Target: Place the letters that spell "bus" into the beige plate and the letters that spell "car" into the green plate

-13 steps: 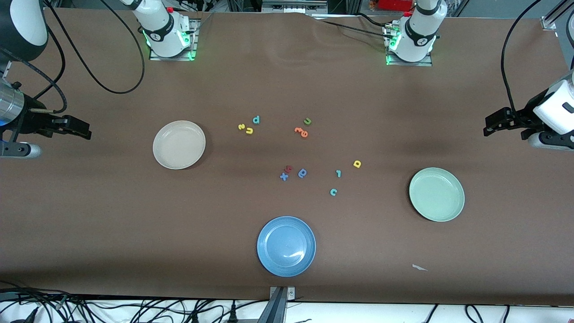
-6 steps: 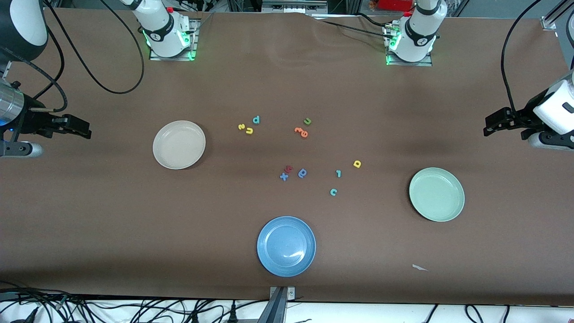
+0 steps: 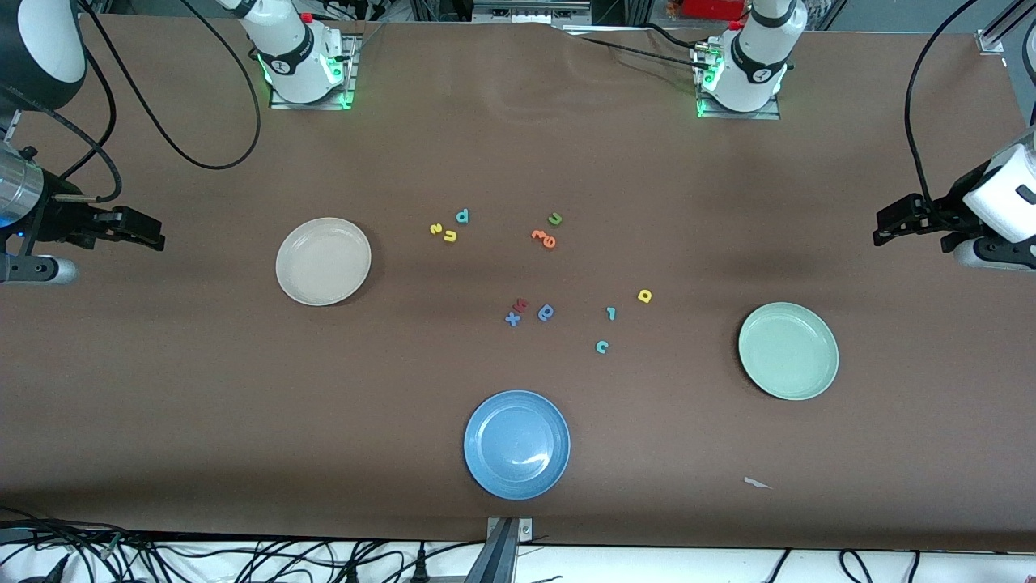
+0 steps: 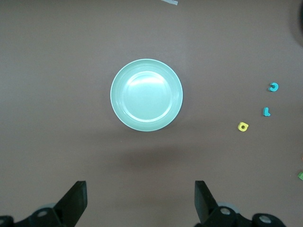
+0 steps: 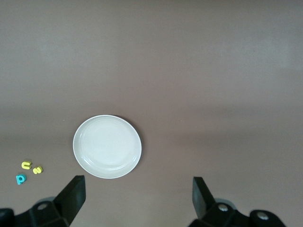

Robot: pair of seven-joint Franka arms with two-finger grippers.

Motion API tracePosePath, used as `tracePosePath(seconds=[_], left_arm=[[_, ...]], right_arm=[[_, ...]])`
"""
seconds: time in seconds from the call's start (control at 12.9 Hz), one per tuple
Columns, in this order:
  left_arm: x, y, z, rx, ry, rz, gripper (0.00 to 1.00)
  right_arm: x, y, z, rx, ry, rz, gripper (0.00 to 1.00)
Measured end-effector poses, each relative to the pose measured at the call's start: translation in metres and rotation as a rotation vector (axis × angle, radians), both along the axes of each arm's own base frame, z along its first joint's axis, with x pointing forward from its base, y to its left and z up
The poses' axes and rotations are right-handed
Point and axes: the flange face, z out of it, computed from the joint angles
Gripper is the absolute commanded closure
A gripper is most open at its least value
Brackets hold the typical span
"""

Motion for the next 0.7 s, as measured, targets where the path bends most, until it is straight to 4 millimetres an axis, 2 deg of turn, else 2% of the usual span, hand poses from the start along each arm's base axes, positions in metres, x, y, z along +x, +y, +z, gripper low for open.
tracePosePath(seconds=[0.7], left_arm=[[0.0000, 0.0008, 0.0000, 0.000, 0.000, 0.001, 0.00]], right_arm=[[-0.0021, -0.0005, -0.0014, -0.001, 0.018, -0.002, 0.00]])
